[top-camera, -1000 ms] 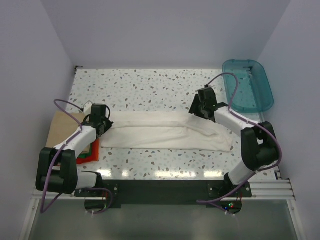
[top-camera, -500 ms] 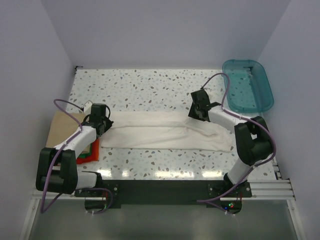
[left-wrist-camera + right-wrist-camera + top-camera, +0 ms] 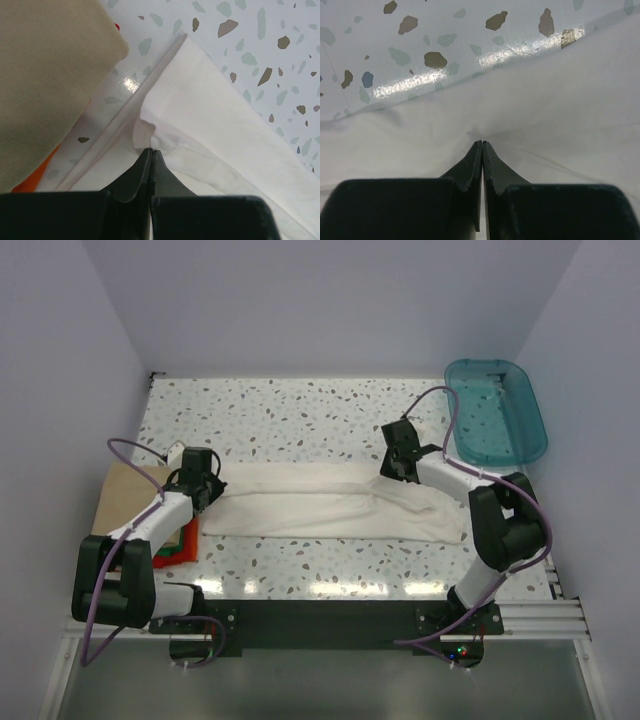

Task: Fold and stack the t-shirts
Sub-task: Fold the tshirt

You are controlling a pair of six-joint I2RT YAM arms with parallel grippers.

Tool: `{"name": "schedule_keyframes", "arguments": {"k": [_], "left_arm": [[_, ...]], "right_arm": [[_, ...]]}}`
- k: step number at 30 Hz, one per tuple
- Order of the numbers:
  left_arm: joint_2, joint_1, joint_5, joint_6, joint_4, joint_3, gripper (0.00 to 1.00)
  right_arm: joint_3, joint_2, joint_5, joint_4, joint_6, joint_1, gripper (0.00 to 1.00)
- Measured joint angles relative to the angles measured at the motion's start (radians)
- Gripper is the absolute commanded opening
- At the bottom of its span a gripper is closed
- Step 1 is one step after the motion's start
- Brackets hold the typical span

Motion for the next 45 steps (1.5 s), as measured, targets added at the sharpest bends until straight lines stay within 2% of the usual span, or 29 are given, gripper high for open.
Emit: {"name": "schedule_keyframes", "arguments": {"k": [6,15,20,24,25,28,32,45], "left_arm": [[0.0,0.0,0.0,0.0,0.0,0.0,0.0],[0.0,0.0,0.001,0.0,0.005,-0.004,0.0],[-0.001,0.0,0.003,0.0,0.008,-0.005,0.0],[-0.002,0.0,0.003,0.0,0.009,-0.006,0.0],[-0.002,0.0,0.003,0.0,0.009,-0.009,0.0],[-0.003,0.0,0.004,0.0,0.008,-0.017,0.0],[-0.004,0.0,0.007,0.0,0.009,-0.02,0.0],[-0.018,0.0,0.019,0.0,0.015,-0.021,0.0]], "right_arm": [[-0.004,-0.028,-0.004,-0.003,0.0,0.0,0.0],[-0.085,-0.219,-0.006,-0.003,0.0,0.0,0.0],[-0.098,-0.263,-0.005,-0.006,-0.006,0.0,0.0],[-0.098,-0.264,-0.005,-0.006,-0.014,0.0,0.13],[-0.098,-0.264,-0.004,-0.006,-0.017,0.0,0.23],[-0.097,-0.253,-0.003,-0.006,-0.03,0.0,0.35],[-0.087,-0.2,-0.003,-0.005,-0.05,0.0,0.43],[0.01,-0.005,-0.009,0.024,-0.072,0.0,0.45]]}}
